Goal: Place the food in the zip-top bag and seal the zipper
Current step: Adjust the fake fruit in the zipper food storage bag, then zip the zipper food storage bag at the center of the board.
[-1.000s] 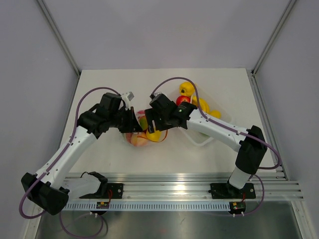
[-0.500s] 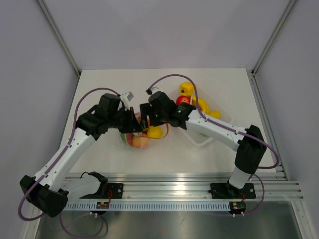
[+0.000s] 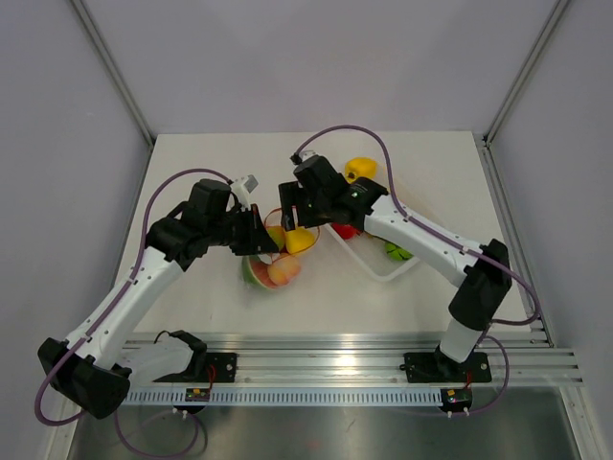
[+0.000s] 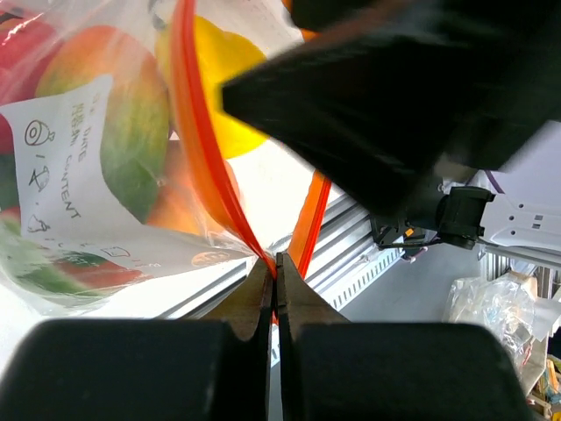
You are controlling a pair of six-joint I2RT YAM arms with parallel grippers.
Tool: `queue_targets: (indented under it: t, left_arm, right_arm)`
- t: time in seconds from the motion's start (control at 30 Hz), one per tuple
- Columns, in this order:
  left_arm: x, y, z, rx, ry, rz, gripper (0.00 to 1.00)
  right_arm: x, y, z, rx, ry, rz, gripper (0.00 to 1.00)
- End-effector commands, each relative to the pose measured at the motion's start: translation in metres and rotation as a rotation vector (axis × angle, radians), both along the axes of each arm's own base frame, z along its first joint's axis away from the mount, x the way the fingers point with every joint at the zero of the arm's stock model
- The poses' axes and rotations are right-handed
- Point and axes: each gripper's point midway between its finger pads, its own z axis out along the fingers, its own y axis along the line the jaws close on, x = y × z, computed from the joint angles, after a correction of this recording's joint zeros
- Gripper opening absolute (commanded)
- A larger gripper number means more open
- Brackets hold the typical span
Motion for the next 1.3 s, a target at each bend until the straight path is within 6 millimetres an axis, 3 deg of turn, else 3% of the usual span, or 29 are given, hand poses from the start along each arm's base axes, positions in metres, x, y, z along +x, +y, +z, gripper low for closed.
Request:
queue_targets:
  t: [0.0, 0.07, 0.1, 0.27, 0.43, 0.8, 0.83, 0.87, 0.97, 1.0, 1.03, 1.13, 1.17, 1.2, 1.27]
  left_arm:
    - [0.002, -0.01, 0.02, -0.076, -0.052, -0.031, 0.0]
    - [0.002, -0.01, 0.022, -0.08, -0.056, -0.033, 0.0]
    - [0.002, -0.01, 0.022, -0.078, -0.055, -0.034, 0.0]
    - [0.003, -0.009, 0.023, -0.075, -0.061, -0.029, 0.0]
    - [0.005, -0.011, 0.023, -0.076, -0.055, -0.034, 0.0]
    - [0.005, -0.009, 0.024, -0.061, -0.058, -0.032, 0.0]
    - [0.005, -0.009, 0.024, -0.06, -0.058, -0.033, 0.0]
    - [0.005, -0.008, 0.024, -0.057, -0.061, -0.035, 0.0]
    - [0.008, -0.005, 0.024, -0.025, -0.07, -0.031, 0.0]
    - [0.011, -0.001, 0.018, 0.015, -0.069, -0.026, 0.0]
    - [0.016, 0.001, 0.019, 0.033, -0.075, -0.021, 0.0]
    - [0.034, 0.013, 0.032, 0.128, -0.136, 0.003, 0.16]
    - [0.042, 0.016, 0.032, 0.167, -0.153, -0.003, 0.43]
    - [0.053, 0.019, 0.051, 0.185, -0.211, 0.022, 0.55]
    - [0.061, 0.025, 0.059, 0.236, -0.246, 0.03, 0.87]
  right_arm:
    - [-0.002, -0.038, 0.061, 0.057, -0.142, -0.057, 0.75]
    - [0.003, -0.057, 0.061, 0.043, -0.145, -0.093, 0.73]
    - [0.011, -0.075, 0.048, 0.01, -0.118, -0.135, 0.72]
    - [0.012, -0.09, 0.012, -0.024, -0.018, -0.091, 0.67]
    - [0.009, -0.084, -0.014, -0.052, 0.029, -0.039, 0.65]
    - [0.017, -0.048, -0.027, 0.037, 0.081, 0.039, 0.56]
    - [0.018, -0.045, -0.03, 0.04, 0.088, 0.039, 0.53]
    - [0.02, -0.045, -0.03, 0.041, 0.085, 0.036, 0.36]
    - [0.024, -0.045, -0.023, 0.05, 0.072, 0.001, 0.07]
    - [0.026, -0.049, -0.016, 0.063, 0.065, -0.043, 0.0]
    - [0.026, -0.05, -0.012, 0.074, 0.063, -0.066, 0.0]
    - [0.022, -0.053, 0.002, 0.136, 0.098, -0.158, 0.0]
    - [0.021, -0.051, 0.007, 0.166, 0.105, -0.178, 0.0]
    - [0.02, -0.051, 0.007, 0.186, 0.12, -0.201, 0.0]
    - [0.015, -0.049, 0.016, 0.251, 0.155, -0.261, 0.0]
